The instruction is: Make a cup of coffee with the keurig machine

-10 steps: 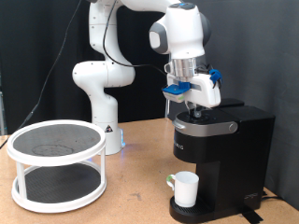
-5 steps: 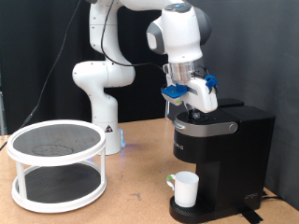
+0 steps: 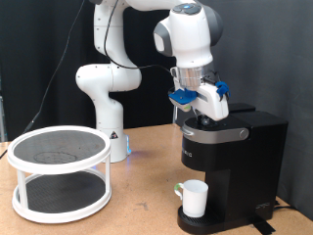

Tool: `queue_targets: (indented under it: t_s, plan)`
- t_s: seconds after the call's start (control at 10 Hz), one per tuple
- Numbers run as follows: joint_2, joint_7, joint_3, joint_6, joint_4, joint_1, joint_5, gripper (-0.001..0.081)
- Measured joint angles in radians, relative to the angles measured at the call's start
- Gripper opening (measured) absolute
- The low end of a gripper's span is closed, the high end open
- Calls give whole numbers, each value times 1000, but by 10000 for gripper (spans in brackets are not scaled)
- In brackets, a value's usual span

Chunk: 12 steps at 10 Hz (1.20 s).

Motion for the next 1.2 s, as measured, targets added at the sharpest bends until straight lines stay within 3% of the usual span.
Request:
queue_targets:
  t_s: [0.3, 0.9, 1.2]
  plan:
    - [23, -17, 3, -51, 34, 2, 2, 0]
    - [23, -63, 17, -64, 35, 3, 52, 0]
    - [-18, -137, 9, -1, 11, 0, 151, 0]
